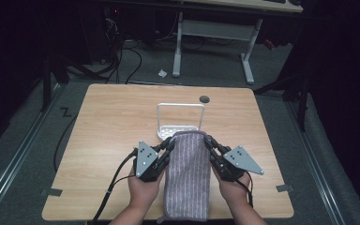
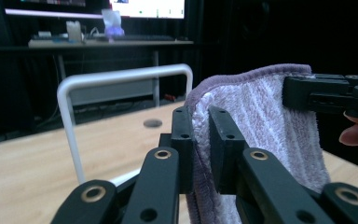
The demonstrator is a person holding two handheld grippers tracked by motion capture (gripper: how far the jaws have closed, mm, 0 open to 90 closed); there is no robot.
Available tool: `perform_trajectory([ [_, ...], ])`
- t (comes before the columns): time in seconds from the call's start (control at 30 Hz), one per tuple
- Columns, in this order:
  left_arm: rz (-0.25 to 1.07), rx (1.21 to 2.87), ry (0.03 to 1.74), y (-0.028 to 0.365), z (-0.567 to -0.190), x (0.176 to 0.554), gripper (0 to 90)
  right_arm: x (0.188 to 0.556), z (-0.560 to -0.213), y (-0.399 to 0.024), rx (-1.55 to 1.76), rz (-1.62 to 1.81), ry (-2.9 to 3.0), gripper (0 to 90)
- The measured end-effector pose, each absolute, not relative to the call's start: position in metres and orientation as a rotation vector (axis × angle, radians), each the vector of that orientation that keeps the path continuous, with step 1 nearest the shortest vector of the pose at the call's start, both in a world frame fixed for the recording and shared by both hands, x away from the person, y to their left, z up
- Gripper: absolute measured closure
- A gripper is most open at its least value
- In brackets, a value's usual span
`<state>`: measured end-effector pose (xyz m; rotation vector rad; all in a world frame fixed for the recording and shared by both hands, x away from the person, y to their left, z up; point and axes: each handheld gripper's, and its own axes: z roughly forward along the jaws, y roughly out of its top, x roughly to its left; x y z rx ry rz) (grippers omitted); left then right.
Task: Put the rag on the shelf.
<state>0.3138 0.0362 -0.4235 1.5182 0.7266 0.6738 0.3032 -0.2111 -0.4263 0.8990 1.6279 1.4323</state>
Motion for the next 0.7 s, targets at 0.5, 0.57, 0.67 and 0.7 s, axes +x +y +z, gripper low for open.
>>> perform_trajectory([
  [0.5,0.723,1.443,0.676,0.036,-0.373,0.334,81.7,0.317,-0.375,-0.213,0.854,1.506,1.543,84.5],
  [0.57,0.733,1.442,0.672,0.037,-0.368,0.336,81.8,0.32,-0.369,-0.212,0.848,1.513,1.537,84.6],
  [0.67,0.745,1.441,0.667,0.038,-0.362,0.34,81.9,0.322,-0.363,-0.211,0.837,1.515,1.533,84.5],
  [0.7,0.748,1.442,0.666,0.038,-0.36,0.342,81.9,0.323,-0.361,-0.211,0.833,1.513,1.533,84.6],
])
